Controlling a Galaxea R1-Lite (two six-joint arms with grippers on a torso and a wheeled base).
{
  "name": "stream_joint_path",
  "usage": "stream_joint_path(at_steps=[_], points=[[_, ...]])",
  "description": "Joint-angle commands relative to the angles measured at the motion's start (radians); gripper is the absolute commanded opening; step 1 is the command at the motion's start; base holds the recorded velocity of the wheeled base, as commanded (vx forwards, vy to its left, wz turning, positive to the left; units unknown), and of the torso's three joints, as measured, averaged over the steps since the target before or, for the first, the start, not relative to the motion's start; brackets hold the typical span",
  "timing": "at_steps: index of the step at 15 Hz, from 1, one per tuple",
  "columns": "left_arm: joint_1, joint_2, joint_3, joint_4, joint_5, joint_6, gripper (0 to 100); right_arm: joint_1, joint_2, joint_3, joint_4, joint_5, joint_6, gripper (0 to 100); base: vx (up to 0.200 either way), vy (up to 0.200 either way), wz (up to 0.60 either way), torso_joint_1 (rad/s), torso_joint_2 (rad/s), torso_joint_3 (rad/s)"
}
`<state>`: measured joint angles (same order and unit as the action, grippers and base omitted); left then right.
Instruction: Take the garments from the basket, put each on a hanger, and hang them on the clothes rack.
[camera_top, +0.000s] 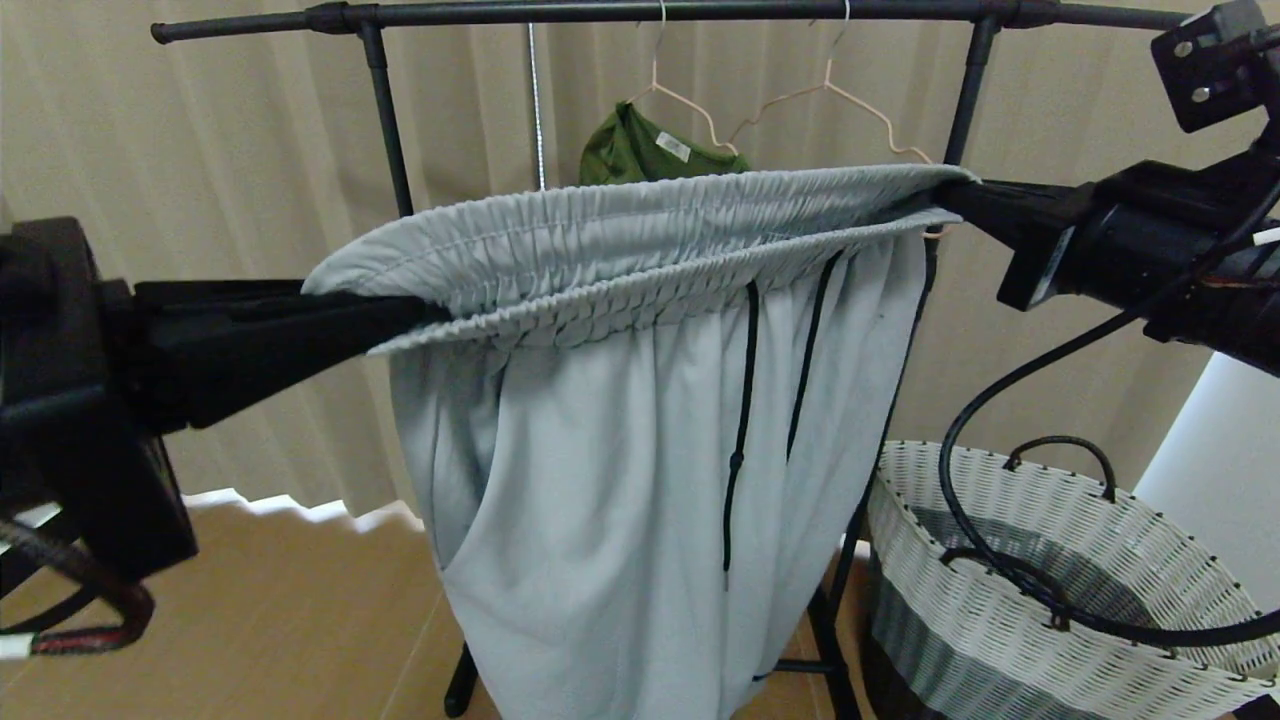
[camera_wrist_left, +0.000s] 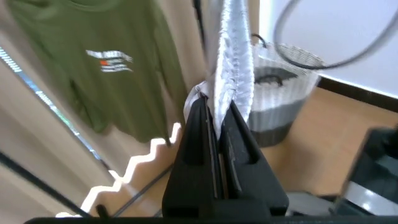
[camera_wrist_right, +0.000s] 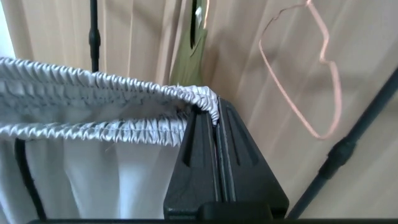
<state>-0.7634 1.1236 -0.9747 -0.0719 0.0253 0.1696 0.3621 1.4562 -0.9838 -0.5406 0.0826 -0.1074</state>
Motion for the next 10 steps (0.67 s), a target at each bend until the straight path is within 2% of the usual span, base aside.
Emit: stream_joint_path(at_steps=[1,4,7,10], points=[[0.081,0.105,-0.073,-0.045,0.001,0.018,0,-0.005,-0.094,0.007,0.070,0.000,-0.001,0,0.000,0.000,0.00,0.000,0.00,0.000],[0.199,0.271,-0.170,-0.184,0.002,0.077,0,-0.005,-0.209,0.013,0.183,0.000,-0.001,0,0.000,0.000,0.00,0.000,0.00,0.000],[0.185,0.306,-0.085,-0.249,-0.001,0.074,0,0.031,-0.269,0.114,0.220,0.002,-0.014,0,0.000,0.000,0.00,0.000,0.00,0.000],[0.153,0.265,-0.068,-0.278,0.005,0.080,0,0.052,-0.263,0.119,0.214,0.005,-0.026,0,0.000,0.000,0.00,0.000,0.00,0.000]])
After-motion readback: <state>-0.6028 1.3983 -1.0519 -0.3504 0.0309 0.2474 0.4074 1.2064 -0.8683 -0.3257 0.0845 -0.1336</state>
